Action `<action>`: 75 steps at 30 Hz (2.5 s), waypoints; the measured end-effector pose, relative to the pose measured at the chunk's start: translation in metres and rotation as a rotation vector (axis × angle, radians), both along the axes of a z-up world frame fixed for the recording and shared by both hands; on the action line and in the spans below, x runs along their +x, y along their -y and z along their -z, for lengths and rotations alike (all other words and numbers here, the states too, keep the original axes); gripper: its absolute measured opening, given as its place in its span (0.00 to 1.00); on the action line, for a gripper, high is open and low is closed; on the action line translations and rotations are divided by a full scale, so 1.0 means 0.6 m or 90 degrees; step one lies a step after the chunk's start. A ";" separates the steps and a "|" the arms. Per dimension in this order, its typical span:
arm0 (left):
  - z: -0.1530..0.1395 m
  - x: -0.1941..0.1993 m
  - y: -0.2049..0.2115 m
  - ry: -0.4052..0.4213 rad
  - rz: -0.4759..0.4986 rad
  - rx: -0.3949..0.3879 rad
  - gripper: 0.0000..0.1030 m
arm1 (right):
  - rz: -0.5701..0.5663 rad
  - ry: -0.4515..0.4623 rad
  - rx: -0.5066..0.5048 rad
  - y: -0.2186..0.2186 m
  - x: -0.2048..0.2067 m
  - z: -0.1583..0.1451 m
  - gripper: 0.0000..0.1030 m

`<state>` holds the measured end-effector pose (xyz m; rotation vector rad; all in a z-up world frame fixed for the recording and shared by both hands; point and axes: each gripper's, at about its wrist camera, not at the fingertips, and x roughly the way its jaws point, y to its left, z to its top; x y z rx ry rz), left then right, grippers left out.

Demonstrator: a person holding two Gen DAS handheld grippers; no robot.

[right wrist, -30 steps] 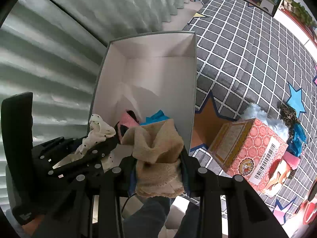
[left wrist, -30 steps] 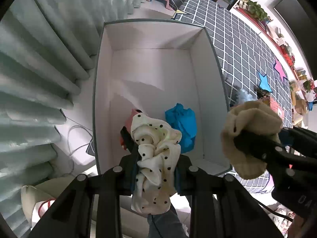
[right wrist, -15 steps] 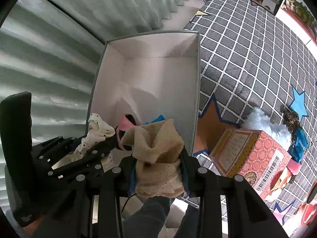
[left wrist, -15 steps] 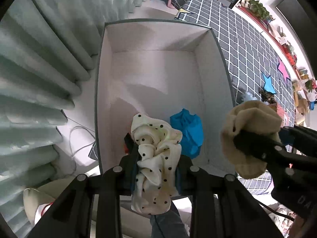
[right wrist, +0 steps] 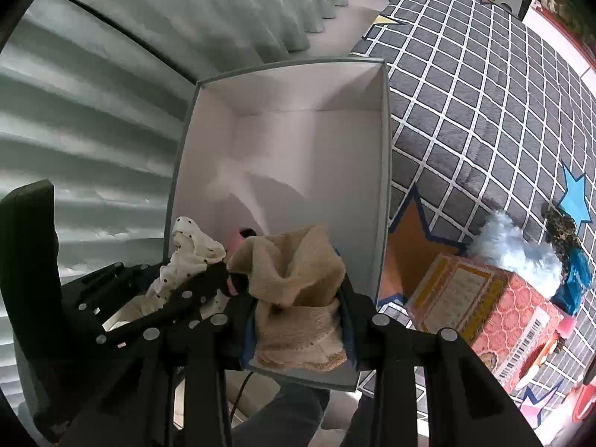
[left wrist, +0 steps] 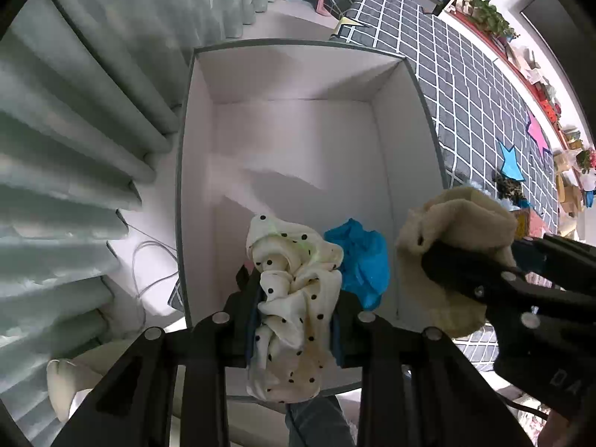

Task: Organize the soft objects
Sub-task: 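Open the left tool to drop the scrunchie while the right tool lowers the beige sock, then move both tools back over the remaining soft items on the bed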

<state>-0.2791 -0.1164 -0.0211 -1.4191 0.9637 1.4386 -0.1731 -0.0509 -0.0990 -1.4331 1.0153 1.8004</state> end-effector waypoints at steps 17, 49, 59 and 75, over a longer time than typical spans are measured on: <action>0.009 -0.012 -0.047 -0.019 0.014 0.001 0.58 | 0.005 -0.005 -0.001 -0.054 -0.032 0.017 0.36; -0.047 0.056 -0.102 -0.005 0.019 0.040 1.00 | 0.134 -0.083 0.052 -0.116 0.104 -0.096 1.00; -0.050 0.179 -0.163 0.004 0.103 0.031 1.00 | 0.292 -0.056 0.061 -0.178 0.340 -0.092 1.00; -0.038 0.339 -0.211 -0.013 0.165 -0.005 1.00 | 0.411 0.052 -0.039 -0.203 0.609 0.097 1.00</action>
